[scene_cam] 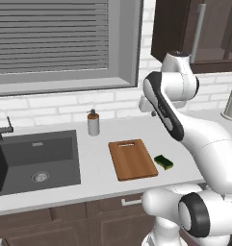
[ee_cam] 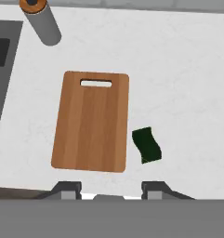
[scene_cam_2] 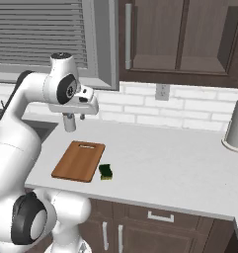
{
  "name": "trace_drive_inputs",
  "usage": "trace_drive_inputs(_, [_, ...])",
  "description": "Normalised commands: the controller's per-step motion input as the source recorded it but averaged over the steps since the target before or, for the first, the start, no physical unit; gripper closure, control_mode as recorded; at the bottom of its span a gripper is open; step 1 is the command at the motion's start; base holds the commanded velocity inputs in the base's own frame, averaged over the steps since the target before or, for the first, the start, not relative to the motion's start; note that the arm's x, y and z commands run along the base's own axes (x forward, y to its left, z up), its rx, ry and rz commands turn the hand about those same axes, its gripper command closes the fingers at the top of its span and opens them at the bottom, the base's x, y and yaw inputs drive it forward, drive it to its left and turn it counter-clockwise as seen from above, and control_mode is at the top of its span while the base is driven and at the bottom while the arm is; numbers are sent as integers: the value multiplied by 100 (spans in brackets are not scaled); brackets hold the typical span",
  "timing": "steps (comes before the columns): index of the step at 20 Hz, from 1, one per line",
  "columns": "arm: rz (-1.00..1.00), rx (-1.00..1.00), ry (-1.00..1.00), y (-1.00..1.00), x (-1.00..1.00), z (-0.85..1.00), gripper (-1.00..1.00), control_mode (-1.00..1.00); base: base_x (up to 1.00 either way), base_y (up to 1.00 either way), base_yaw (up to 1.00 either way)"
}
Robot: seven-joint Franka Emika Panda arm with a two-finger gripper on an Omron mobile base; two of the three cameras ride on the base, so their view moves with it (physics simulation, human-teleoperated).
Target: Pick up the sponge from the counter and clean the cutting board by briefly scrubbing or pressing down on the cutting board. Once finished, release the sponge.
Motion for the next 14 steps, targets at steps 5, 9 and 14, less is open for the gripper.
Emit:
trace_drive_inputs(5, [0, 0, 0, -9, -9, -9, -100, -100, 0, 0, 0])
trace_drive_inputs(9, [0, 0, 7, -15, -8, -54, -100, -100, 0, 0, 0])
trace_drive_inputs(14, [0, -4, 8, -58, -4, -61, -100, -100, 0, 0, 0])
